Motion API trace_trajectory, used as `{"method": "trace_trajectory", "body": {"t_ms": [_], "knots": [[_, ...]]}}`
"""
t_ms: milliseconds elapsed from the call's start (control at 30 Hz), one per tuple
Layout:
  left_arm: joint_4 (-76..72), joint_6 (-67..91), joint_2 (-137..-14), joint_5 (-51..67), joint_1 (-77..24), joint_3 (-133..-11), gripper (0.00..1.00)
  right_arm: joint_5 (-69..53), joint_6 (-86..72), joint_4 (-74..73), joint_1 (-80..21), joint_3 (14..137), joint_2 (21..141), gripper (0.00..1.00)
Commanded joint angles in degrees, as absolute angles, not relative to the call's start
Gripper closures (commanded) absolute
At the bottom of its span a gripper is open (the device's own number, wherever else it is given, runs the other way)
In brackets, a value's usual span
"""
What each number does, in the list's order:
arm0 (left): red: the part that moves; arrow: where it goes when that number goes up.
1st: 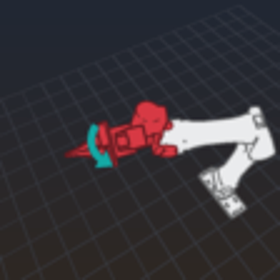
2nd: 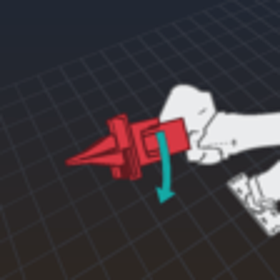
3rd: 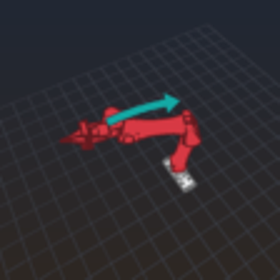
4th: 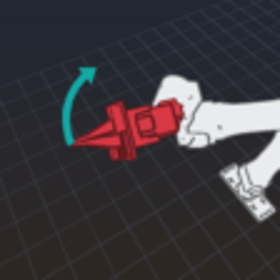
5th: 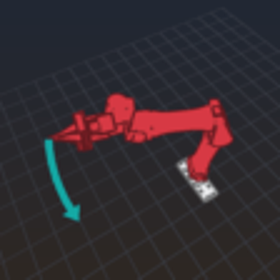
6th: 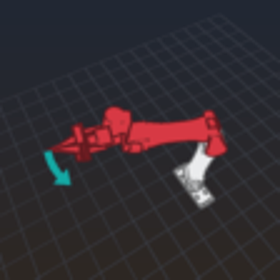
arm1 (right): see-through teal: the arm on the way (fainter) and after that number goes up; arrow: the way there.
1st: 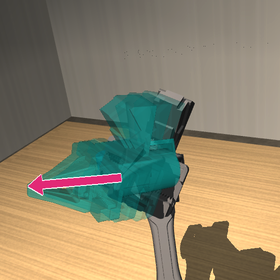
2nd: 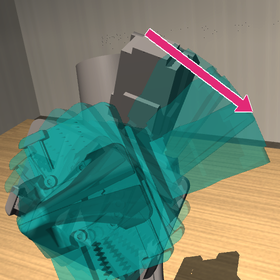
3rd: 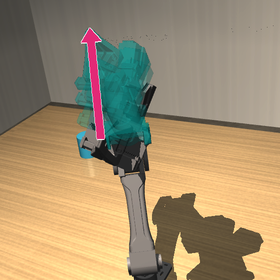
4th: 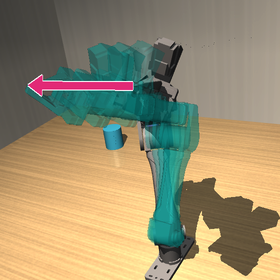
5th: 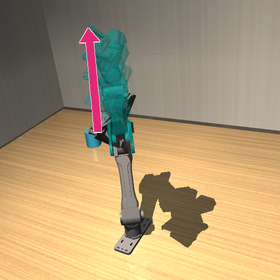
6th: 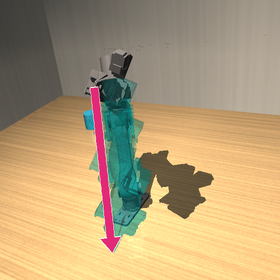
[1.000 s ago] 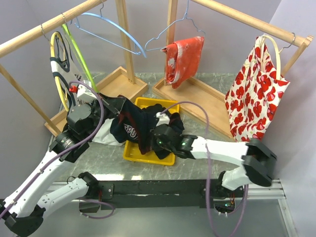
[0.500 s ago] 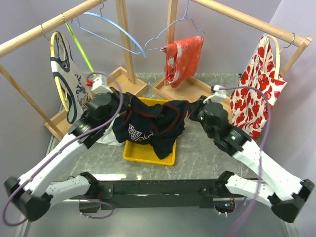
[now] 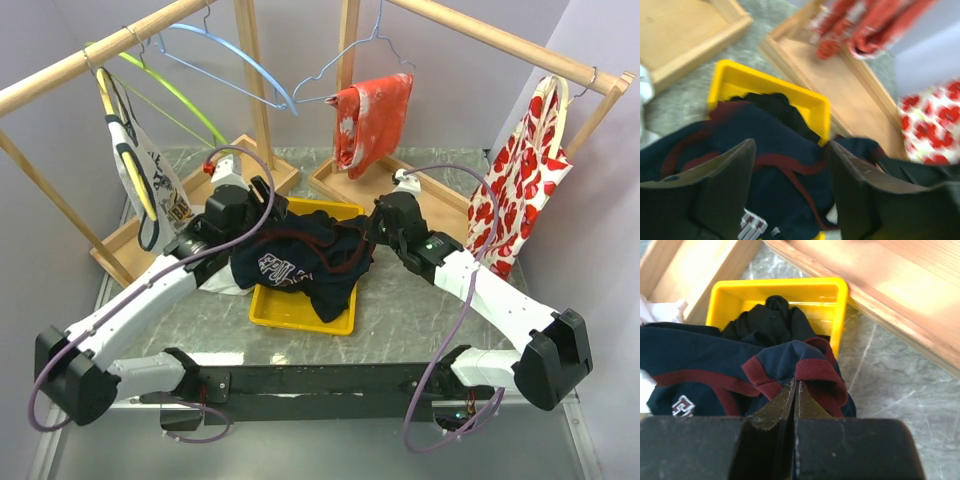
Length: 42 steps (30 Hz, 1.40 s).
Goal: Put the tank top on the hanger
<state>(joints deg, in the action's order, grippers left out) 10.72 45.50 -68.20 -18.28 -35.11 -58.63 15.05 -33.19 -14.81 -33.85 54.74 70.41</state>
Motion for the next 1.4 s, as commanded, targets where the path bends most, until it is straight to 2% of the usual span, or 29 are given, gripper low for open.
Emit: {"method": "trace_trajectory", "body": {"t_ms": [0,67,300,467,600,633,700,733,833,967,1100,1200,1367], "knots": [[9.4,41.8,-62.3,-9.0,-35.6,-58.8,0.31,13.4,-33.3,-11.6,-33.5,55.2,68.5,1.00],[10.3,40.3,-60.0,-2.4,-36.2,-59.1,0.24,13.3,-33.1,-11.7,-33.6,55.2,67.9,1.00],[11.8,36.2,-54.5,11.7,-40.7,-63.6,0.19,11.9,-33.5,-11.3,-33.6,54.7,66.4,1.00],[10.6,36.0,-53.4,12.3,-40.9,-71.2,0.18,11.4,-33.8,-11.0,-33.5,53.7,64.9,1.00],[13.5,35.5,-55.4,0.2,-40.9,-83.8,0.19,11.3,-33.7,-11.9,-33.6,54.1,63.9,0.99],[17.4,35.4,-56.9,-8.3,-40.9,-86.5,0.19,11.2,-33.7,-12.1,-33.5,54.3,63.9,0.97],[21.7,33.6,-59.1,-16.5,-40.9,-94.9,0.20,10.2,-33.4,-13.2,-33.5,55.4,64.2,0.97],[23.3,32.4,-61.3,-25.7,-40.9,-97.2,0.20,9.8,-33.4,-13.4,-33.5,55.6,64.4,0.95],[28.4,27.3,-65.6,-39.5,-40.8,-105.2,0.20,7.7,-33.0,-14.3,-33.6,56.7,65.2,0.91],[34.6,20.1,-72.6,-52.5,-40.8,-114.2,0.18,6.5,-32.7,-17.0,-33.7,59.2,66.7,0.82],[34.5,15.7,-76.5,-59.2,-40.0,-117.5,0.18,5.7,-32.3,-18.2,-34.0,60.6,67.0,0.71],[39.3,14.6,-81.4,-58.8,-36.2,-122.4,0.19,4.7,-31.8,-18.6,-34.0,60.8,66.4,0.60],[43.3,15.3,-85.7,-55.0,-30.2,-127.1,0.22,4.7,-31.5,-19.9,-34.0,61.3,65.8,0.58]]}}
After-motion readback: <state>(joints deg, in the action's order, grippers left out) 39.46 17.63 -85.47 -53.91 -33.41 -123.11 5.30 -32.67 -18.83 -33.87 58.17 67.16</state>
